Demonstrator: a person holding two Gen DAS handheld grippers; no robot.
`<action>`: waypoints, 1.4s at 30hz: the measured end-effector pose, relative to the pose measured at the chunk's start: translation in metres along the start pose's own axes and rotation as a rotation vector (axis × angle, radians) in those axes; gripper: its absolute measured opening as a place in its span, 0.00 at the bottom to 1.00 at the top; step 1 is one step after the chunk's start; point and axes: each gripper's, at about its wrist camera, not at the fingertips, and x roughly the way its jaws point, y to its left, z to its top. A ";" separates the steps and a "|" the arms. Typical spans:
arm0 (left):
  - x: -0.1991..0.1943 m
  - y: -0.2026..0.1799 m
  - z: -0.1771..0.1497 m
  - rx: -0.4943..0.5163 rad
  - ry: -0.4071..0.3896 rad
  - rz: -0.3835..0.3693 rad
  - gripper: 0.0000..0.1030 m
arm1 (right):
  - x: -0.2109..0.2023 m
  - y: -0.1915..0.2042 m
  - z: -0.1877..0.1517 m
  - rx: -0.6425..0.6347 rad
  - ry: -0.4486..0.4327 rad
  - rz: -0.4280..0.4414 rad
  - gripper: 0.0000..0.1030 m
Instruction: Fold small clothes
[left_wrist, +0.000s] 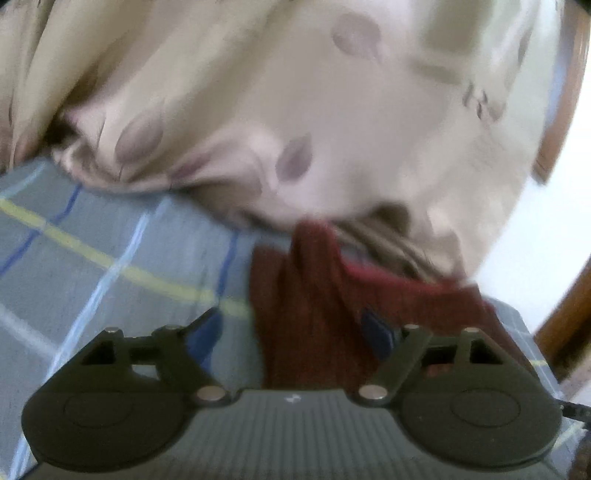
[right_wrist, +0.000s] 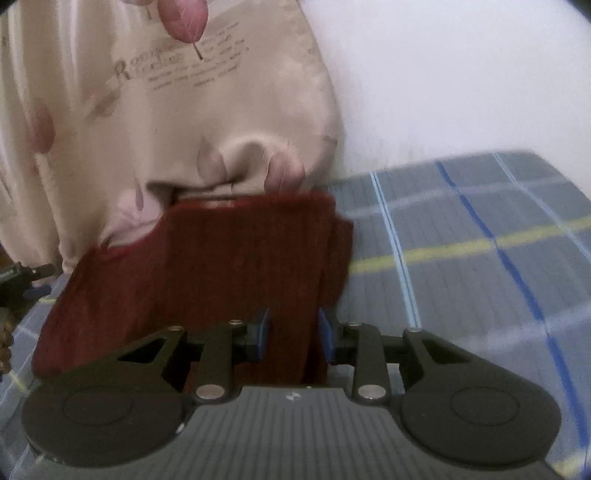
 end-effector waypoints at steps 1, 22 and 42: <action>-0.004 0.004 -0.007 -0.015 0.016 -0.024 0.80 | -0.005 0.000 -0.006 0.011 0.006 0.012 0.51; -0.006 0.009 -0.046 0.072 0.149 -0.028 0.53 | -0.009 -0.026 -0.003 -0.041 0.132 0.027 0.08; 0.012 -0.027 0.011 0.161 0.052 -0.072 0.84 | -0.042 0.017 0.005 0.042 -0.083 0.294 0.41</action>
